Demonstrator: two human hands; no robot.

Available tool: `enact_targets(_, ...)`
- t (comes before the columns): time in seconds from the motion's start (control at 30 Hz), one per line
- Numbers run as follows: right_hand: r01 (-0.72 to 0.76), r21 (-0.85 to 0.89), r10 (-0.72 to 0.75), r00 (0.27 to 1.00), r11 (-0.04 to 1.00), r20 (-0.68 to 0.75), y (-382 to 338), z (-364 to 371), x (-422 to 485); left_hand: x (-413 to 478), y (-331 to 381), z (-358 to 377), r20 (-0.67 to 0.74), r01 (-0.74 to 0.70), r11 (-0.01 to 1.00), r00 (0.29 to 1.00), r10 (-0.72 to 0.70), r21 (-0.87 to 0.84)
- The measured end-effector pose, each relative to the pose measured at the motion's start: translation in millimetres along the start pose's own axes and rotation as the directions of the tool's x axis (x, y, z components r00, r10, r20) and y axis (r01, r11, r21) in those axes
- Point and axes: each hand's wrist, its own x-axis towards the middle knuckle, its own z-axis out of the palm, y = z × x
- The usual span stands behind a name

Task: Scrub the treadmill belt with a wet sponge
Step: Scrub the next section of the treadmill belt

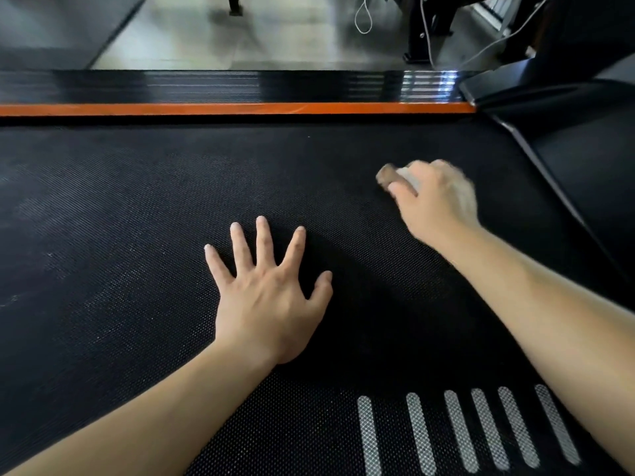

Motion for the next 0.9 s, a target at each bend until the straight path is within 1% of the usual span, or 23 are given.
enact_targets(0.07, 0.153, 0.111, -0.160, 0.985, 0.982, 0.058, -14, -4, -36, -1, 0, -1, -0.004, 0.000, 1.000, 1.000, 0.000, -0.003)
enact_targets(0.1, 0.192, 0.137, -0.205, 0.975, 0.972, 0.086, -11, -7, -48, 0, 0, -1, -0.005, 0.001, 1.000, 1.000, -0.001, -0.002)
enact_targets(0.13, 0.199, 0.122, -0.212, 0.972, 0.972, 0.098, -3, -11, -49, 0, 0, -1, -0.004, 0.002, 1.000, 1.000, -0.002, -0.001)
enact_targets(0.17, 0.172, 0.071, -0.178, 0.980, 0.982, 0.090, 7, -13, -41, 0, 0, -1, -0.002, 0.001, 1.000, 1.000, -0.001, 0.001)
enact_targets(0.2, 0.106, 0.017, -0.107, 0.992, 0.994, 0.064, 19, -13, -30, 0, 0, -1, 0.000, -0.001, 1.000, 1.000, 0.001, 0.004)
enact_targets(0.23, -0.011, -0.010, 0.011, 1.000, 1.000, 0.024, 29, -16, -18, -1, 0, 0, 0.001, -0.002, 1.000, 1.000, 0.002, 0.007)
enact_targets(0.27, -0.131, -0.009, 0.131, 0.991, 0.991, -0.006, 35, -19, -11, -1, 0, 0, -0.001, -0.002, 1.000, 1.000, 0.002, 0.008)
enact_targets(0.3, -0.195, -0.009, 0.195, 0.981, 0.981, -0.023, 34, -20, -12, -1, 0, 0, -0.003, 0.000, 1.000, 1.000, 0.000, 0.009)
enact_targets(0.33, -0.179, -0.032, 0.179, 0.984, 0.983, -0.019, 27, -18, -19, -1, -1, 0, -0.004, 0.002, 1.000, 1.000, -0.002, 0.010)
enact_targets(0.37, -0.116, -0.044, 0.115, 0.993, 0.992, -0.014, 15, -18, -33, -1, 0, 0, -0.001, 0.001, 1.000, 1.000, -0.001, 0.011)
enact_targets(0.43, 0.041, 0.028, -0.042, 0.998, 0.999, 0.042, -7, -19, -75, 0, 0, 0, 0.003, -0.002, 1.000, 1.000, 0.002, 0.006)
enact_targets(0.47, 0.078, 0.064, -0.084, 0.992, 0.995, 0.098, -10, -24, -94, 0, 0, 0, 0.003, -0.002, 1.000, 1.000, 0.002, 0.002)
enact_targets(0.53, 0.108, 0.018, -0.109, 0.983, 0.994, 0.147, 4, -33, -98, -1, 0, -1, 0.006, -0.002, 1.000, 1.000, 0.002, 0.003)
enact_targets(0.57, 0.082, -0.012, -0.080, 0.988, 0.997, 0.129, 17, -34, -89, -1, 1, -1, 0.010, -0.003, 1.000, 1.000, 0.003, 0.006)
enact_targets(0.6, -0.003, -0.034, 0.007, 0.995, 0.999, 0.097, 29, -37, -79, -1, 1, -1, 0.015, -0.003, 1.000, 1.000, 0.002, 0.009)
enact_targets(0.67, -0.182, -0.026, 0.182, 0.982, 0.983, 0.041, 40, -43, -69, -1, 0, -1, 0.014, 0.001, 1.000, 1.000, -0.001, 0.013)
enact_targets(0.7, -0.206, -0.020, 0.206, 0.978, 0.978, 0.022, 37, -42, -76, -1, 0, -1, 0.013, 0.003, 1.000, 1.000, -0.003, 0.013)
enact_targets(0.73, -0.180, -0.014, 0.180, 0.984, 0.984, 0.006, 28, -41, -90, -1, 0, -1, 0.012, 0.001, 1.000, 1.000, -0.002, 0.012)
enact_targets(0.77, -0.132, 0.026, 0.132, 0.991, 0.991, 0.020, 17, -42, -110, -1, 0, -1, 0.009, 0.001, 1.000, 1.000, -0.001, 0.010)
enact_targets(0.83, -0.033, 0.120, 0.018, 0.993, 0.992, 0.118, -1, -50, -159, -1, -1, -1, 0.005, 0.001, 1.000, 1.000, -0.001, 0.008)
enact_targets(0.87, 0.035, 0.107, -0.053, 0.984, 0.994, 0.172, 1, -58, -171, -1, -1, -1, 0.004, 0.002, 1.000, 1.000, -0.002, 0.008)
enact_targets(0.9, 0.089, 0.076, -0.102, 0.976, 0.993, 0.192, 9, -64, -172, -1, -1, -1, 0.005, 0.002, 1.000, 1.000, -0.002, 0.012)
